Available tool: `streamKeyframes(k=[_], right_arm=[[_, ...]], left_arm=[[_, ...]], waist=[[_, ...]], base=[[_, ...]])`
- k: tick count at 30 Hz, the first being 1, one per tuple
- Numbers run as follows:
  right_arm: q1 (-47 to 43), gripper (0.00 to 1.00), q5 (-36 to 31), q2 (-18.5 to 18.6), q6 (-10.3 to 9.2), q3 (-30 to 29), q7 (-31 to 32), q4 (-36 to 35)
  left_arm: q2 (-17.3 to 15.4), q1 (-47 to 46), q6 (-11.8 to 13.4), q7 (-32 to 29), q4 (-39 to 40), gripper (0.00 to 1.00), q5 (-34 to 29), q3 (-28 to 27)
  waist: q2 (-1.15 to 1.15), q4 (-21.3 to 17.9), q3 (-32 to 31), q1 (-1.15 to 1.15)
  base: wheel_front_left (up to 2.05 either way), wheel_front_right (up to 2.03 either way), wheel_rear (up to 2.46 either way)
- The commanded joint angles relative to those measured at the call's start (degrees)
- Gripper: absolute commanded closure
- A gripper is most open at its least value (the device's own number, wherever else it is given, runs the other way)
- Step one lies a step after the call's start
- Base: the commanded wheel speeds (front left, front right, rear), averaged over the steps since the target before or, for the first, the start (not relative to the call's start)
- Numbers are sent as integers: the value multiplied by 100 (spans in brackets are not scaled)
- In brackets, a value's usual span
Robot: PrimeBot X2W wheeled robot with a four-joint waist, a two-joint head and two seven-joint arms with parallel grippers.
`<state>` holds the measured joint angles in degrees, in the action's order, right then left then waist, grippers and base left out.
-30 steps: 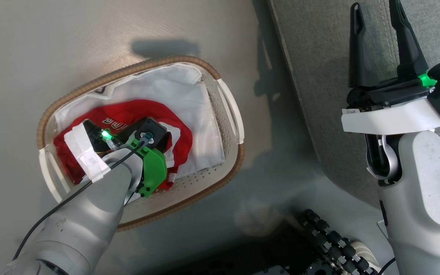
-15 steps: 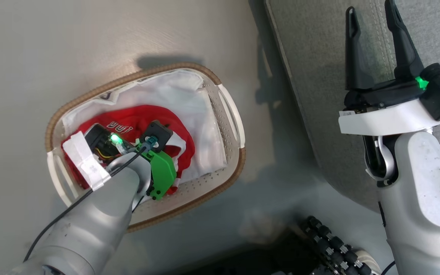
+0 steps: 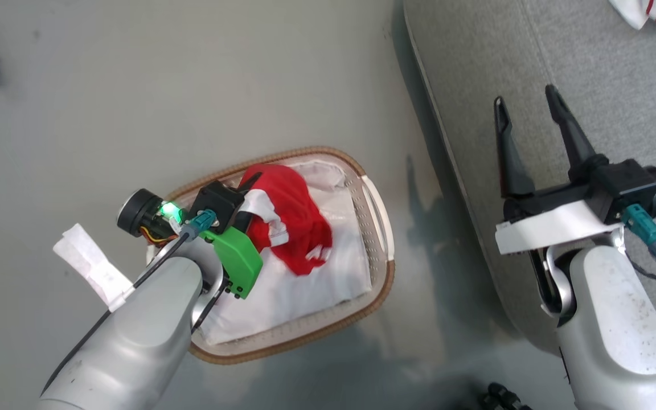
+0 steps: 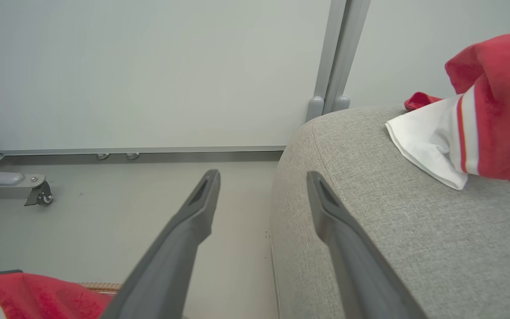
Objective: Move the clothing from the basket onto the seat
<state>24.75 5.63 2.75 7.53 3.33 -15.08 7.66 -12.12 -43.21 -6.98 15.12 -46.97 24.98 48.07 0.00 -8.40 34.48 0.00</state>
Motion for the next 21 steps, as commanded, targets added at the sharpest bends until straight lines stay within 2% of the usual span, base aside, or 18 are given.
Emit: streamKeyframes(k=[1,8,13,21], right_arm=[[-154,0,-37,26,-8,-9,-13,54],[-534,0,-87,26,-8,45,-13,231],[-775,0,-107,25,-8,106,-13,305],[-1045,0,-60,24,-8,209,-13,393]], left_arm=[[-79,162,23,3,144,100,-49,-56],[-498,290,25,3,925,100,-166,-478],[-803,58,1,-24,1283,100,-230,-529],[-988,-332,91,-238,1835,100,8,-807]], waist=[[0,475,-855,0],[0,566,-1691,0],[0,554,-2124,0],[0,520,-2550,0]], base=[[0,0,0],[0,0,0],[0,0,0],[0,0,0]])
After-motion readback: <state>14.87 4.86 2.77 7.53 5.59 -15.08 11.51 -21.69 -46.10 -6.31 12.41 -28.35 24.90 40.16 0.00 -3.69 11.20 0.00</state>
